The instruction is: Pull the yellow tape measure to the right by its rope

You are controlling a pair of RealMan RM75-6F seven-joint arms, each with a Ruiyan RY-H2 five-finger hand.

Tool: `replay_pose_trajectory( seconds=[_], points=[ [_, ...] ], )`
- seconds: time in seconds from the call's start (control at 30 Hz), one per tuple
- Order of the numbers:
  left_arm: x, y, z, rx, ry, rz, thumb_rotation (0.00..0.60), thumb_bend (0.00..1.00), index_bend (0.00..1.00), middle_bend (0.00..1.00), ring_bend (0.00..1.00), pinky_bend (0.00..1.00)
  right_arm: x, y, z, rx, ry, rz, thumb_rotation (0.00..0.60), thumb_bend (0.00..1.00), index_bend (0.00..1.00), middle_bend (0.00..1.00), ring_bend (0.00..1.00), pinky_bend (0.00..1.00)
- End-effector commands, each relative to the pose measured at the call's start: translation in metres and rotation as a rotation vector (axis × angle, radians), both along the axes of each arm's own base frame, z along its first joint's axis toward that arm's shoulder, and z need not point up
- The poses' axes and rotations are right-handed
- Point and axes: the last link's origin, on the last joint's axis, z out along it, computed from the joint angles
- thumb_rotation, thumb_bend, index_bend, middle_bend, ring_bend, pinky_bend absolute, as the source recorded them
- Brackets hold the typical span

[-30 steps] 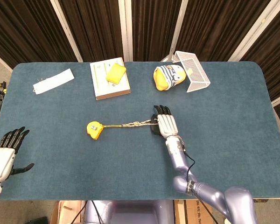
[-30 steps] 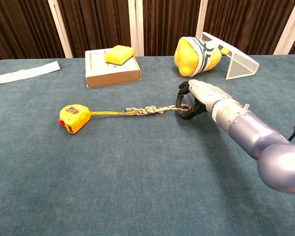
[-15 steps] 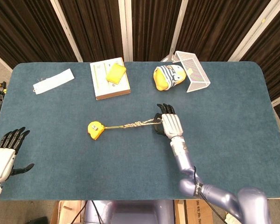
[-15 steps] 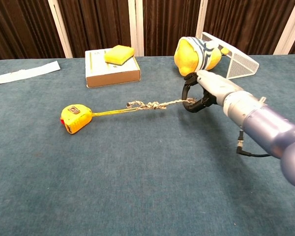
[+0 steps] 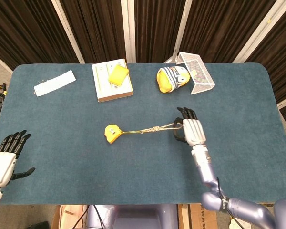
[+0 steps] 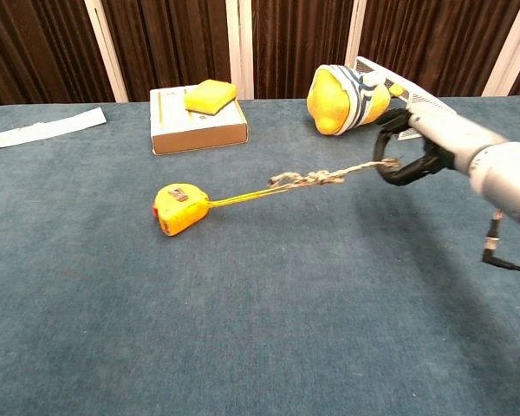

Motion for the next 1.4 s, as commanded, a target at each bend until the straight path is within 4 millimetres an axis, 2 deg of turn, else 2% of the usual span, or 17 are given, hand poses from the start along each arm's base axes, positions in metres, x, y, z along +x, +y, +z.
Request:
replay_pose_trajectory(
  seconds=[0.03, 0.33, 0.7, 1.07, 1.27, 1.4],
  points=[
    [0.0, -0.001, 0.0, 0.001, 0.004, -0.005, 0.6, 0.0, 0.0, 0.0, 0.0, 0.0, -0.013, 0.005, 0.015, -0.027, 0.016, -0.029, 0.6, 0.49, 0.62, 0.14, 0.0, 0.0],
    [0.003, -0.003, -0.001, 0.007, 0.023, -0.027, 0.6, 0.0, 0.0, 0.0, 0.0, 0.0, -0.05, 0.007, 0.061, -0.104, 0.07, -0.105, 0.6, 0.49, 0.62, 0.14, 0.0, 0.0],
    [0.003, -0.004, -0.001, 0.02, 0.043, -0.032, 0.6, 0.0, 0.0, 0.0, 0.0, 0.0, -0.102, -0.009, 0.123, -0.229, 0.144, -0.253, 0.6, 0.49, 0.62, 0.14, 0.0, 0.0],
    [0.003, -0.005, -0.001, 0.024, 0.047, -0.033, 0.6, 0.0, 0.0, 0.0, 0.0, 0.0, -0.143, -0.021, 0.185, -0.378, 0.106, -0.424, 0.6, 0.49, 0.62, 0.14, 0.0, 0.0],
    [0.003, -0.005, -0.001, 0.024, 0.047, -0.033, 0.6, 0.0, 0.0, 0.0, 0.0, 0.0, -0.158, -0.022, 0.206, -0.437, 0.073, -0.495, 0.6, 0.49, 0.63, 0.14, 0.0, 0.0],
    [0.004, -0.005, -0.001, 0.023, 0.048, -0.035, 0.6, 0.0, 0.0, 0.0, 0.0, 0.0, -0.162, -0.021, 0.21, -0.441, 0.074, -0.513, 0.6, 0.49, 0.62, 0.14, 0.0, 0.0]
  ],
)
